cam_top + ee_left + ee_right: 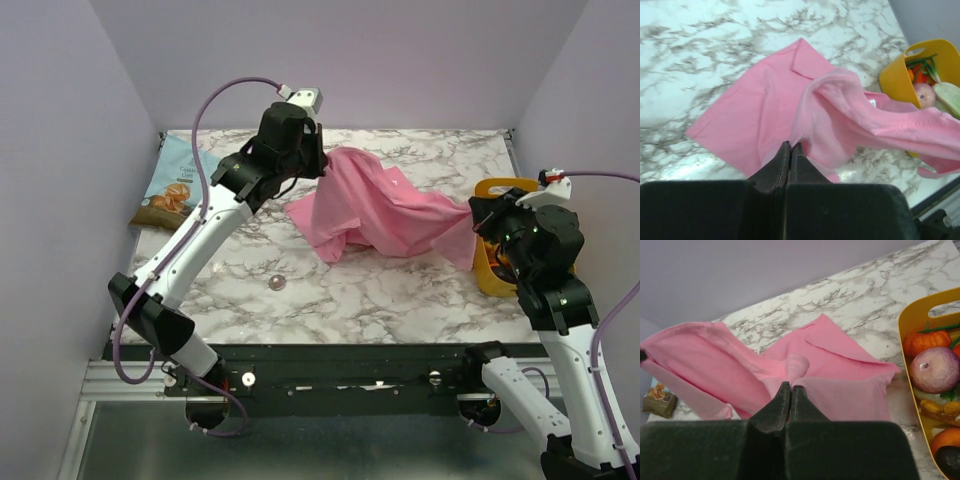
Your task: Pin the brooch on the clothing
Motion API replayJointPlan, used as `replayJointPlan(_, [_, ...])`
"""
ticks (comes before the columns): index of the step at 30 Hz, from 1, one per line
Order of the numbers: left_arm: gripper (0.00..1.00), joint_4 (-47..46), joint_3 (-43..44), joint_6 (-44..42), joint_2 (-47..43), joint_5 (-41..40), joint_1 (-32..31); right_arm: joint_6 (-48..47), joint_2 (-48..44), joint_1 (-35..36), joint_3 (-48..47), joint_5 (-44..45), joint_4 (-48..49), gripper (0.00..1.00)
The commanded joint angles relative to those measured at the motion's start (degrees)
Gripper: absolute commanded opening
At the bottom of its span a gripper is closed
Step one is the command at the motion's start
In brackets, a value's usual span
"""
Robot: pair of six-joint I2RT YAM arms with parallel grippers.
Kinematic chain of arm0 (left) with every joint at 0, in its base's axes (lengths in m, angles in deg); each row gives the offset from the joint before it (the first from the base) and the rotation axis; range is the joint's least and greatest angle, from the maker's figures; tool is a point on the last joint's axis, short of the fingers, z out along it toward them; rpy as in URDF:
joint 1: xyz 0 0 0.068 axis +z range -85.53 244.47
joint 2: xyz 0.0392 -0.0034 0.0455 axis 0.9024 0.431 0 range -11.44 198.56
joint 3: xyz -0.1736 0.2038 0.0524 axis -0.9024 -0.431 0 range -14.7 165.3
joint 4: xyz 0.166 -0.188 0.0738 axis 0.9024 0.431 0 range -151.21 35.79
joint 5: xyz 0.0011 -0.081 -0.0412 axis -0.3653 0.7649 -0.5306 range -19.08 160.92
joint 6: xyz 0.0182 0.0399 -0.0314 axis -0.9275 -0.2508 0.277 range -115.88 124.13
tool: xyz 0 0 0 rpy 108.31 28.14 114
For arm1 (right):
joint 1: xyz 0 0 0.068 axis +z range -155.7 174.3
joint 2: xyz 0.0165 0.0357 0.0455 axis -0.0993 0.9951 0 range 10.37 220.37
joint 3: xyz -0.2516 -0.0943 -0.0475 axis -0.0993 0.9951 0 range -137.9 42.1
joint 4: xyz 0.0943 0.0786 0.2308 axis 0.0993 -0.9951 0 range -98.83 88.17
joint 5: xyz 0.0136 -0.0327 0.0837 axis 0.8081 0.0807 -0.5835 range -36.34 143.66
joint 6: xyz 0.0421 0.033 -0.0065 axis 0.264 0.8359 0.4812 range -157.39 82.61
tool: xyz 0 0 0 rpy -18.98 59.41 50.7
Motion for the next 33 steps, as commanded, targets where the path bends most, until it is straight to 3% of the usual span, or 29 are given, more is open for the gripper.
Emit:
replayJointPlan(1, [0.00,4.4,0.9,-5.8,-5.3,-9.7,2.5,-0.9,-0.1,0.1,-4.3,1.1,1.3,0.01])
replayJointPlan(12, [0.00,-1.4,3.0,-10.2,-17.7,-16.4,3.2,-2.3,-1.2,0.2,-11.4,-9.9,7.6,0.01])
replayJointPlan(17, [0.00,-1.9,10.3,-10.6,-20.5,-10.9,3.0,-2.4,-1.0,0.2,-20.3,-14.2,8.2,0.01])
replayJointPlan(25, [0.00,-3.2,13.2,-11.3,-27.5,-6.0,3.0,-3.5,-4.7,0.2,-28.8,-21.2,8.7,0.01])
replayJointPlan(33, [0.00,-2.0,20.0,-10.8,-28.0,-1.5,3.0,-5.4,-6.3,0.2,-35.6,-22.0,8.3,0.01])
